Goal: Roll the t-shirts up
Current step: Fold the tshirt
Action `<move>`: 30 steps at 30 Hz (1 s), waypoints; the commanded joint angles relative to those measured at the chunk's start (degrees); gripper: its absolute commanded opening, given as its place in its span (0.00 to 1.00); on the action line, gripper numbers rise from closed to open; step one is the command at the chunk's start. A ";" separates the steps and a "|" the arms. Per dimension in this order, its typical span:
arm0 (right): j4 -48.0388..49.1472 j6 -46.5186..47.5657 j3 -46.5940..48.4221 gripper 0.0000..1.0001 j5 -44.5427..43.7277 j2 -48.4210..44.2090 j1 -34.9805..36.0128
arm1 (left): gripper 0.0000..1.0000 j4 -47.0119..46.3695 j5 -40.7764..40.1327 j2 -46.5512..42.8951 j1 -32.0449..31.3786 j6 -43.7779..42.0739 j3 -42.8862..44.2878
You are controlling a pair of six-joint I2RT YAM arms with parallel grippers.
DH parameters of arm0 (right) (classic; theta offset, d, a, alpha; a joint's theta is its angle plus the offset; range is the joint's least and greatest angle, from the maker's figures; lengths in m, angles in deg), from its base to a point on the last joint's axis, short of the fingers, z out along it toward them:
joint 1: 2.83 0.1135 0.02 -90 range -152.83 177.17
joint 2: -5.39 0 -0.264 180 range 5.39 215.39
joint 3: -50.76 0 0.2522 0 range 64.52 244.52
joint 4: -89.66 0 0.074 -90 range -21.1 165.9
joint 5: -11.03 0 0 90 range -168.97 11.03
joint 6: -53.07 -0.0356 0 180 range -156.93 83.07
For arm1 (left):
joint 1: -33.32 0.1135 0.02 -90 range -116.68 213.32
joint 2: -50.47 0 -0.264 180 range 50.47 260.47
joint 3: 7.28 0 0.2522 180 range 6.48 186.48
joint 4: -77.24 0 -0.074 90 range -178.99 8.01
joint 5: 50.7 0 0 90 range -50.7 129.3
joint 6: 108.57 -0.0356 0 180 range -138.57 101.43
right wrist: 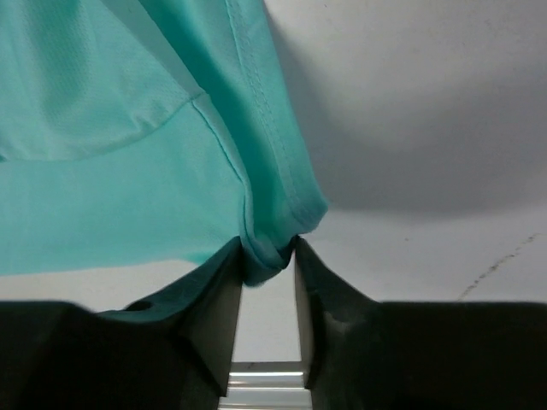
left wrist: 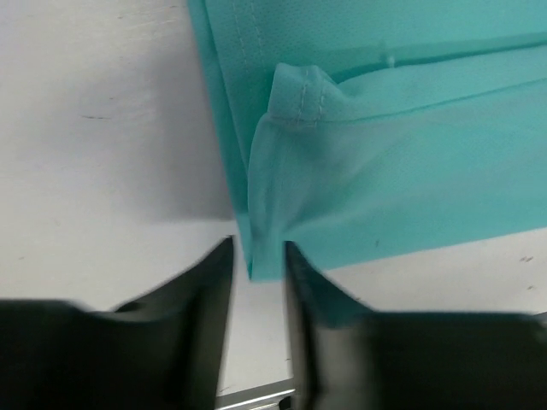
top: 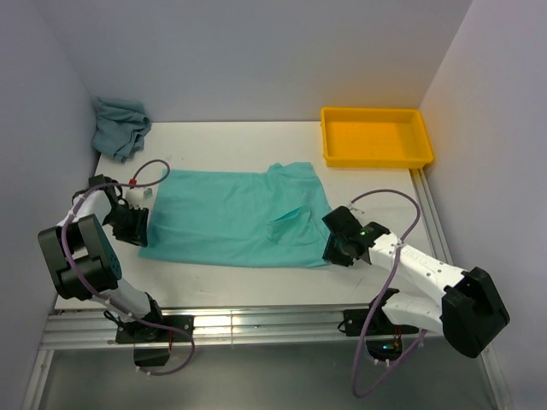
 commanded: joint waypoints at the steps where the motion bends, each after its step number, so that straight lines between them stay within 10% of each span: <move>1: -2.93 -1.68 -0.53 0.39 -1.63 -2.32 1.33 | 0.40 1.24 -0.44 -2.97 0.72 -2.16 1.55; 6: -5.21 -1.78 2.98 0.52 -4.18 -4.00 1.68 | 0.62 3.71 1.49 -3.59 2.12 -2.96 7.00; 19: 7.25 13.69 32.83 0.56 -1.11 21.80 -8.68 | 0.64 -1.28 16.61 19.25 0.63 10.39 41.88; 30: 8.50 20.20 57.11 0.54 0.39 47.05 -15.80 | 0.69 -17.73 13.72 29.28 -4.47 19.28 45.95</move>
